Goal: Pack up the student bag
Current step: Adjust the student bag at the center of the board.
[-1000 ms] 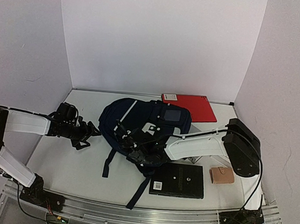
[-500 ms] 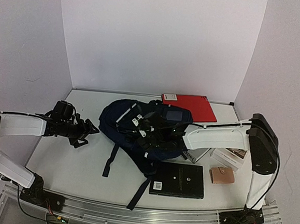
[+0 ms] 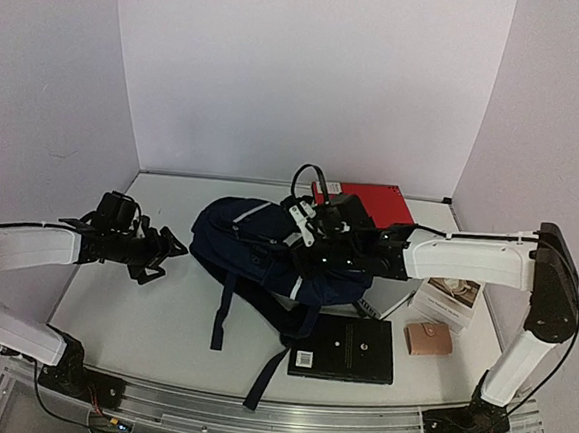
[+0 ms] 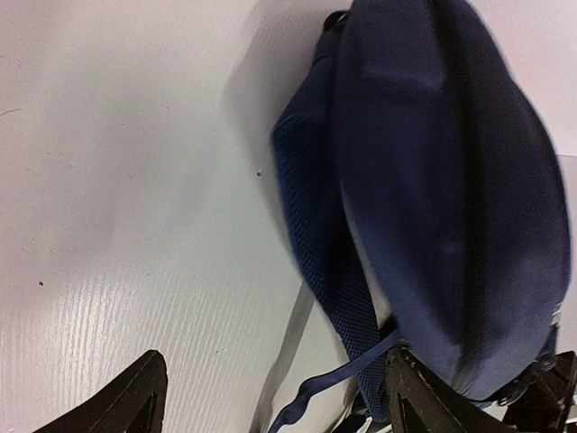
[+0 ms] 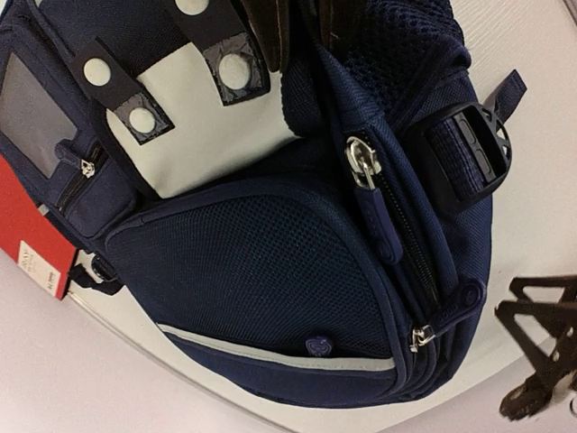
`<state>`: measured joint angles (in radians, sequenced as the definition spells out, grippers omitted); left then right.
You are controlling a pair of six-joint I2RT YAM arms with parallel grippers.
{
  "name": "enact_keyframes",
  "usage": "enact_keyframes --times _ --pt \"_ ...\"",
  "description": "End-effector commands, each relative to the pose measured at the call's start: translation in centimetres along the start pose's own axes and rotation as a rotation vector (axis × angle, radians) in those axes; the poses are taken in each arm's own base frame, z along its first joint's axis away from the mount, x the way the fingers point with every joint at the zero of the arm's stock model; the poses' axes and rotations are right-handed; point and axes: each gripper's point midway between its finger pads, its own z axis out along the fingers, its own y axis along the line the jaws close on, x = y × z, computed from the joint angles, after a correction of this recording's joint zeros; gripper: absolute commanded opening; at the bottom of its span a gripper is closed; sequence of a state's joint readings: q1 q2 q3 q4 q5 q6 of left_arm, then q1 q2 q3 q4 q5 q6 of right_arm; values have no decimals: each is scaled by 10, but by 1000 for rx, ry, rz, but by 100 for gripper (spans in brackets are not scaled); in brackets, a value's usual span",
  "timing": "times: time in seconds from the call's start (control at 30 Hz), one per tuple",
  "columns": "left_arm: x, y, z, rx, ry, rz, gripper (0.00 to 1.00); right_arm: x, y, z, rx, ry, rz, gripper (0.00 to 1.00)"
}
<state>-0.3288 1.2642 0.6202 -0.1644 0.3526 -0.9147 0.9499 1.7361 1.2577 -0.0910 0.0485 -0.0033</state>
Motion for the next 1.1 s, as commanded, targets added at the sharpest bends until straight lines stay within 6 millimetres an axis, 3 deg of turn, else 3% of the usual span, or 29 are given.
enact_keyframes --times 0.0,0.1,0.17,0.2,0.23,0.3,0.33,0.4,0.5,0.63,0.77,1.07 --pt "-31 -40 -35 37 -113 95 86 -46 55 -39 -222 -177 -7 0" --pt "-46 -48 -47 10 -160 140 88 -19 74 -40 -258 -84 -31 3" --pt "-51 -49 -47 -24 -156 178 90 -18 75 -50 -265 -77 12 38" --pt "-53 -49 -43 -43 -140 197 90 -20 69 -55 -237 -85 55 60" --pt "-54 -47 -38 -65 -122 215 91 -24 60 -62 -202 -103 96 76" --pt "-55 -42 -28 -102 -86 244 91 -33 31 -76 -72 -149 197 94" --pt "-56 -42 -22 -112 -70 261 91 -36 16 -82 -21 -163 245 98" --pt "-58 -45 -15 -105 -58 281 92 -32 -15 -87 59 -161 348 98" --pt "-63 -53 -3 -78 -48 317 93 -11 -65 -85 160 -124 482 98" --pt "-75 -54 13 -112 -40 351 94 30 -103 -73 195 -44 607 98" --pt "-83 -49 30 -149 -24 364 93 61 -112 -61 177 33 661 98" --pt "-106 -38 68 -232 -14 394 87 112 -101 -42 145 148 721 98"
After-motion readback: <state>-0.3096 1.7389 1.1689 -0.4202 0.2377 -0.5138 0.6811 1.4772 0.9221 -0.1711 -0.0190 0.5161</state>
